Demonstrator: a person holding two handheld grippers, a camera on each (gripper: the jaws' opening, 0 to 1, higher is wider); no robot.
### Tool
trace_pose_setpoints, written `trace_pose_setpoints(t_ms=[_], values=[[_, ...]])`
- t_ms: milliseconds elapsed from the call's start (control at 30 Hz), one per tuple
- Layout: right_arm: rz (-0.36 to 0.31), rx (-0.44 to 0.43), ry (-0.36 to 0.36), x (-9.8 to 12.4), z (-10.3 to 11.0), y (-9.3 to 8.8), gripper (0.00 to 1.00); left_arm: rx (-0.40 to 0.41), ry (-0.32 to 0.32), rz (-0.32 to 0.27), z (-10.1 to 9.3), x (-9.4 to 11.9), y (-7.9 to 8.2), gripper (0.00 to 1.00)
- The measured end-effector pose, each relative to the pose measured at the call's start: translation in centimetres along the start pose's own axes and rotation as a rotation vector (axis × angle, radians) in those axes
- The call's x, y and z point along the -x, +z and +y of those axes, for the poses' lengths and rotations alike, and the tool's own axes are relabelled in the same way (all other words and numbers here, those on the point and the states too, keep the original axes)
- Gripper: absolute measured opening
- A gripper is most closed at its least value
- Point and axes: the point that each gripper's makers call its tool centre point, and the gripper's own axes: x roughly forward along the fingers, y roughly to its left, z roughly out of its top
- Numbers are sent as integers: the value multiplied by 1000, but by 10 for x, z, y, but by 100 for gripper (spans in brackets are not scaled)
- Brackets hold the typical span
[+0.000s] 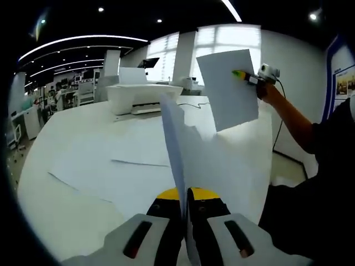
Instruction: Organize the stack of printing papers by aligning and flattening the scattered papers on the table
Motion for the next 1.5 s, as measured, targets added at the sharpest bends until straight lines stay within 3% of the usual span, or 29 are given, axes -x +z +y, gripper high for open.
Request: trace_pose_setpoints(t_ms=[300,467,700,1100,1500], values=[[-21,50,74,5,16,24,0,-7,-1,-1,1,0,0,7],[-17,116,158,5,38,39,0,-5,1,-3,2,1,-1,7],[-20,141,259,4,62,55,0,-4,0,-6,5,0,1,7],[26,200,426,1,101,59,0,0,-1,-17,12,1,1,7],[59,235,507,-6,116,58,0,2,3,-32,19,5,1,7]])
